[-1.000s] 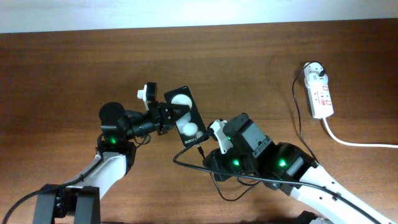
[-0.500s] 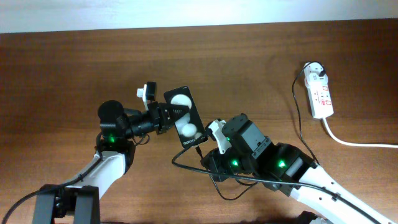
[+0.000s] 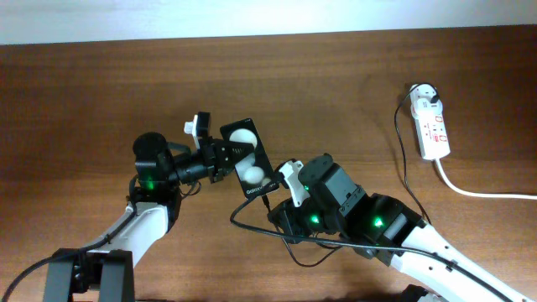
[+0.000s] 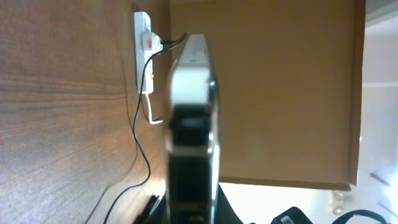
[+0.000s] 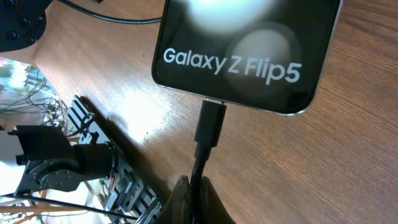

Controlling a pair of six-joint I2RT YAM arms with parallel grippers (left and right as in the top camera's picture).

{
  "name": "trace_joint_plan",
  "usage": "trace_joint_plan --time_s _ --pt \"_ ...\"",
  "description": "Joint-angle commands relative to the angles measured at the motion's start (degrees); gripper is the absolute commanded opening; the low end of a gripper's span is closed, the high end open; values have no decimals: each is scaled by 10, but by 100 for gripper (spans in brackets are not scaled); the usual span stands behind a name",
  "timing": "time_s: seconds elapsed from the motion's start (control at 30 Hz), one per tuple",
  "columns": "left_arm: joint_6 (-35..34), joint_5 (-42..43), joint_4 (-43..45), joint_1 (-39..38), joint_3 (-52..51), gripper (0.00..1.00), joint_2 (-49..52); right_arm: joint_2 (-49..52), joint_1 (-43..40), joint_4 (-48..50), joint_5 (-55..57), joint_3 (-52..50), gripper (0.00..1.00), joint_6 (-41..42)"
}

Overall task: Plug charger to phone and switch on socket
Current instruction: 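Push the USB-C plug into the phone's port with the right gripper, then release the plug and lower the phone onto the table with the left gripper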

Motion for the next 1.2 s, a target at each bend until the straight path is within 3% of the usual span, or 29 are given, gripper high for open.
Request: trace_joint_plan --time_s 0.0,0.3,0.37,0.5,0.6,0.73,0.8,0.87,0.93,0.97,1.0,1.07,1.17 --pt "70 135 -1 -34 -3 0 -2 2 -6 56 76 12 4 -1" --pt "87 188 -1 -64 -3 0 -2 2 -6 160 115 12 5 -17" --pt "103 191 -1 -64 -3 0 -2 -1 -6 126 143 12 19 -31" --pt "159 155 -1 -63 -3 1 -2 -57 -6 28 151 14 35 -43" --pt "168 67 -1 -64 -3 0 -2 -182 -6 -90 151 14 53 -42" --pt "150 0 -1 -73 8 0 -2 -318 -6 -201 177 14 99 -42" --pt "149 -25 -14 -103 53 0 -2 -321 -6 -241 181 14 99 -42" --pt "196 -48 -125 -137 124 0 -2 -321 -6 -260 181 13 99 -42" --pt "306 -120 -328 -165 203 0 -2 -321 -6 -263 180 13 99 -42" --pt "378 -209 -480 -176 251 0 -2 -321 -6 -263 181 13 99 -42" --pt "419 -275 -567 -179 274 0 -2 -321 -6 -264 181 13 99 -42" --pt "448 -348 -637 -179 278 0 5 -321 -6 -264 181 13 99 -42" --pt "447 -367 -619 -169 278 0 63 -321 -6 -263 181 13 99 -42"
